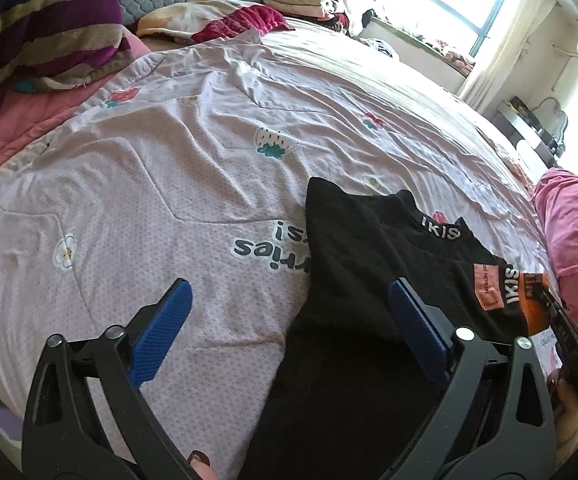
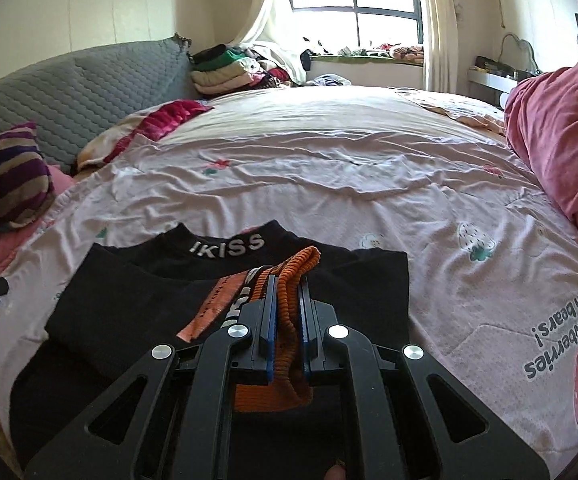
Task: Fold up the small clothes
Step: 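Reposition the orange cuff on the shirt body with the right tool and open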
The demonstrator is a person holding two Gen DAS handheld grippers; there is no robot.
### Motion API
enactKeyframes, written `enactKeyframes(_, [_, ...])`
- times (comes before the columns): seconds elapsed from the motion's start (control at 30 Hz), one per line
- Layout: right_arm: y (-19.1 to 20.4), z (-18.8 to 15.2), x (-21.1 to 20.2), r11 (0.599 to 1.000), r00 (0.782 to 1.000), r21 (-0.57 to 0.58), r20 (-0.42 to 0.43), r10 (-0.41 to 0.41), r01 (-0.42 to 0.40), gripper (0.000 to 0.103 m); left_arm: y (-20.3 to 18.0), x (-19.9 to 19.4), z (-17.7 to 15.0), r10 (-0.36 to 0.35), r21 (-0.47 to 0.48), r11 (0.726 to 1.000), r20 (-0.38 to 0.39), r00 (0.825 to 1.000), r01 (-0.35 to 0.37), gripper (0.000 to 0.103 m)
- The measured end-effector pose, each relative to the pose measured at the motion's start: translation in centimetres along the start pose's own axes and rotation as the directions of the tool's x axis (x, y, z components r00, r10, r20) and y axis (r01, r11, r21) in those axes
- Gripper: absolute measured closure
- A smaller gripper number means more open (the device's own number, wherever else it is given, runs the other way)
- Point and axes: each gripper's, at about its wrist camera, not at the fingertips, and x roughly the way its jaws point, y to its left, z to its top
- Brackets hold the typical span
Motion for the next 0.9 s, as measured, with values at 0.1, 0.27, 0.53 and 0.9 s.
enactKeyframes(0.1, [-0.2, -0.3, 0.3, 1.000, 1.000, 0.005, -0.010, -0.010, 0.010, 0.095, -0.5, 0.5, 0.2, -0.007, 0.005, 1.000, -0.005, 1.000, 0.007, 0.041])
enactKeyframes(0.27, [-0.5, -0.6, 0.6, 1.000, 0.999, 0.014, -0.027, -0.024, 0.024, 0.095, -2.7, 1.5, 0.2, -0.048, 0.060, 0.997, -0.029, 0.998, 0.049, 0.065])
enactKeyframes(0.53, [-1.2, -1.4, 0.4, 0.996, 0.996, 0.041, -0.049, -0.071, 0.073, 0.077, -8.2, 5.1, -0.5, -0.101, 0.175, 0.977, -0.111, 0.989, 0.120, 0.065])
enactKeyframes(0.9, [2.2, -2.2, 0.8, 0.999, 0.993, -0.043, -0.118, 0.006, -0.011, 0.065, -7.0, 8.7, -2.4, -0.037, 0.204, 0.976, -0.187, 0.982, 0.075, 0.065])
